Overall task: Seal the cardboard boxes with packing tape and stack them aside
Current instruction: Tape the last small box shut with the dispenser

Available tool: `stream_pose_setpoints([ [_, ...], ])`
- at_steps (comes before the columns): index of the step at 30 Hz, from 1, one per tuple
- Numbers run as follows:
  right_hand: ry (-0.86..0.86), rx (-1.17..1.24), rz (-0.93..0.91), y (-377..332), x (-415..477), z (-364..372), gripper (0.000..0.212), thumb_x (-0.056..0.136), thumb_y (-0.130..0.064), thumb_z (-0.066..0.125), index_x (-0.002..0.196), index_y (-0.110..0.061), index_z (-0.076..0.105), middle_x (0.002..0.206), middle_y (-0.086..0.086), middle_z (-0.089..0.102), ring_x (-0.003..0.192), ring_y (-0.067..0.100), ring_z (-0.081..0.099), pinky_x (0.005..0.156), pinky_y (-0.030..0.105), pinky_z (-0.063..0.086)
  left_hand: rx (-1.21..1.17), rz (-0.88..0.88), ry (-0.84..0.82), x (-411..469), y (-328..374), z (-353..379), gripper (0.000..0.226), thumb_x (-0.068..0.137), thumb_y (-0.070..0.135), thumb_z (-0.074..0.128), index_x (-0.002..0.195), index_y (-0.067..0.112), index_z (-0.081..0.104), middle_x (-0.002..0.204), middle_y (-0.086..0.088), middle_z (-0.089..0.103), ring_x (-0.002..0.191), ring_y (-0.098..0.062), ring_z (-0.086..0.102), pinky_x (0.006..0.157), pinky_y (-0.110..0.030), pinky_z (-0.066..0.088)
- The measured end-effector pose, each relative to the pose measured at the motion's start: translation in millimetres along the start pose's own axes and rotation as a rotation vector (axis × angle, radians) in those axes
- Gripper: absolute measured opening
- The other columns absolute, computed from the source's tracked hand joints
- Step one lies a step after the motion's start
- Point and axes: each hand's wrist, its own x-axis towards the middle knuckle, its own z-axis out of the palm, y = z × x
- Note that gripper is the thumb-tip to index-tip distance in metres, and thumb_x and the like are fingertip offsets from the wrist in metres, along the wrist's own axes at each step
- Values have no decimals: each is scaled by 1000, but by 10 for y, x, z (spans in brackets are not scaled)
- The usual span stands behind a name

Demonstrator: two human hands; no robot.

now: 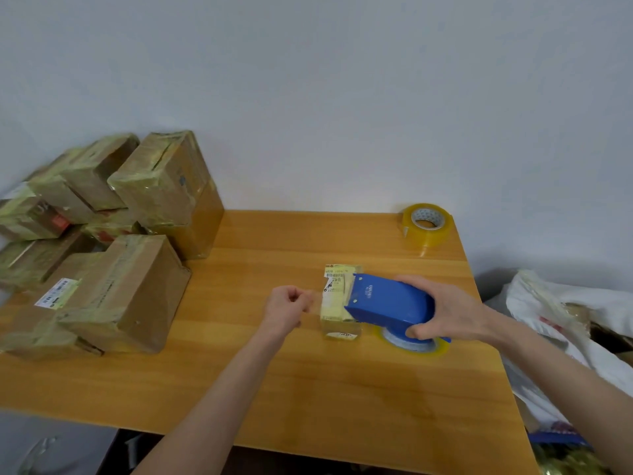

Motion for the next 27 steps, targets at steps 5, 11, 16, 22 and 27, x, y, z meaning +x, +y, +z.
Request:
stream_pose_setpoints([
  [5,-53,-31,100,231,-88,-123,67,62,-38,76,118,-56,44,109,-19,61,94,3,61,81,31,55,13,-19,28,81,-178,-193,19,93,18,61,75,11,62,66,1,59,64,-12,53,52,-20,46],
  [11,-85,-57,139,358,-94,-31,68,71,-24,78,117,-54,39,105,-20,58,91,4,60,69,18,49,75,-34,21,93,-338,-58,20,94,22,61,76,12,63,67,1,61,65,-14,55,58,-27,48],
  [16,-79,-128,167,398,-31,71,71,72,-29,76,126,-48,36,102,-22,55,91,5,57,66,18,44,104,-49,45,160,-413,65,21,93,23,61,73,17,62,67,3,62,66,-17,55,68,-37,53],
  [22,-91,-177,199,462,88,175,74,71,-37,75,132,-45,34,105,-13,59,91,12,59,71,27,51,173,-58,68,284,-524,154,24,92,26,62,69,20,61,67,3,64,63,-15,54,72,-41,53],
  [27,-125,-196,262,526,181,323,78,72,-38,72,137,-43,30,112,-9,57,96,17,56,78,35,53,197,-84,61,379,-633,276,27,93,29,61,67,19,59,72,-2,66,58,-16,51,64,-34,48],
])
